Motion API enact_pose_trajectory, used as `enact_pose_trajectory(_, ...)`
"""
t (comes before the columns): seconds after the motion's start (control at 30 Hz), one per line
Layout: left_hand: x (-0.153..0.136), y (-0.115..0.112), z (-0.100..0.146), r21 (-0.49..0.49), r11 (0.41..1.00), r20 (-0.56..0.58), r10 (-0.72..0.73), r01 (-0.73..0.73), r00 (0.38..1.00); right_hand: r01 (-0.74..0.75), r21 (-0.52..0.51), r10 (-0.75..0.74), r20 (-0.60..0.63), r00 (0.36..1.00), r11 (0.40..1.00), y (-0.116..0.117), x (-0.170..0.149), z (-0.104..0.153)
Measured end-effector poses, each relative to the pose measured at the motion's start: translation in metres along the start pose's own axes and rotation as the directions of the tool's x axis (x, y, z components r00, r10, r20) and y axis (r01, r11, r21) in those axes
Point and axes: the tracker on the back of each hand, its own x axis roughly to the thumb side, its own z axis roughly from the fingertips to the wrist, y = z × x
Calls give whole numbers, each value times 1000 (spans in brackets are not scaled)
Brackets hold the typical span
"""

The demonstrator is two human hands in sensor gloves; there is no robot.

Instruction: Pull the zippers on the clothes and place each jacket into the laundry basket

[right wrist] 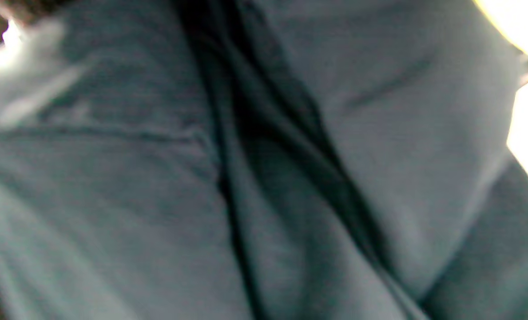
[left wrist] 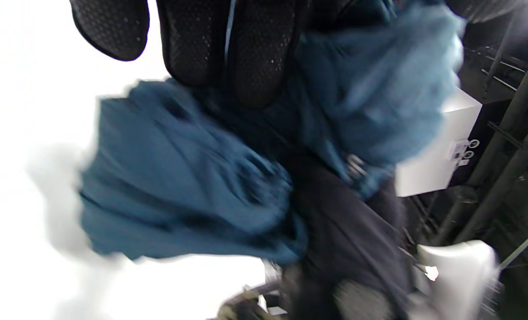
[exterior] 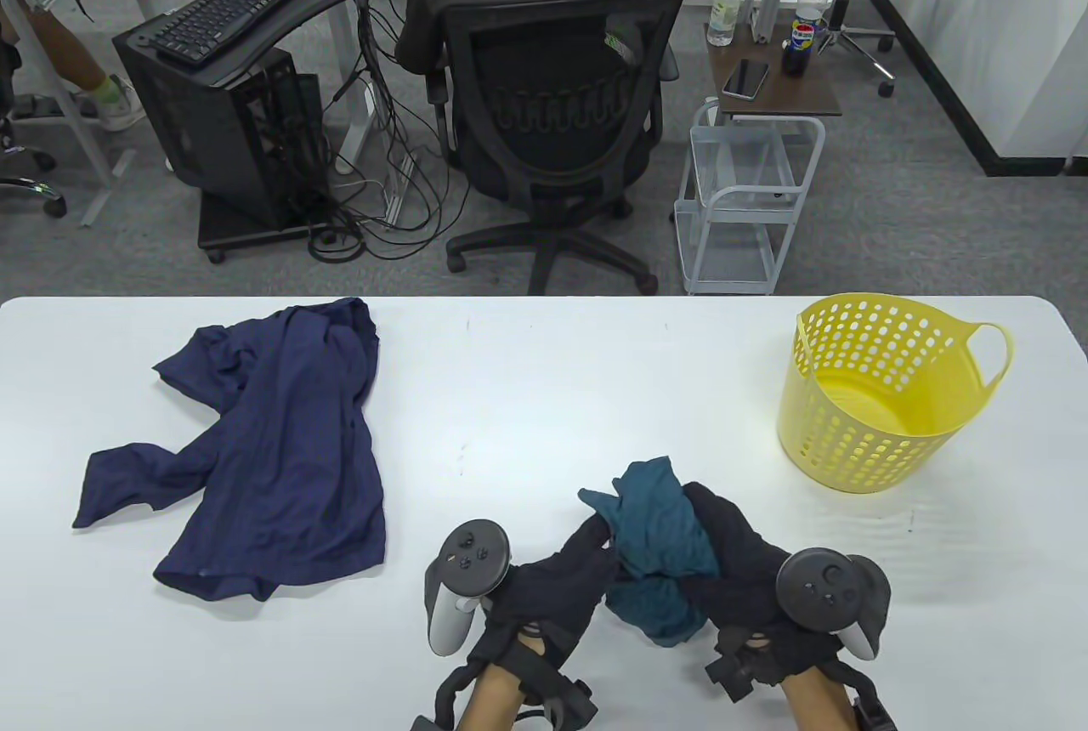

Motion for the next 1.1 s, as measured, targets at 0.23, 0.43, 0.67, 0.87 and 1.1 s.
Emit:
enact_pose_trajectory(0.23, -11, 30, 7, 248, 905, -133, -322, 346, 937, 65, -270, -51, 57, 997, 961, -29, 16, 5)
enact_pose_trajectory(0.43, -18, 44, 11, 309, 856, -199, -367, 414, 909, 37, -436, 5, 96, 995, 899, -79, 32, -13)
enact_pose_trajectory(0.67, -22, 49, 10, 314, 871, -208, -326, 379, 922, -195, -639, 184, -85, 979, 744, -172, 20, -52)
enact_pose_trajectory(0.87, -23, 48, 9, 299, 878, -216, -320, 374, 923, -376, -569, 245, -295, 923, 731, -199, -24, -89)
enact_pose_trajectory(1.1, -24, 48, 8, 288, 879, -218, -325, 379, 920, -636, 135, 561, -630, 537, 760, -144, -93, -99)
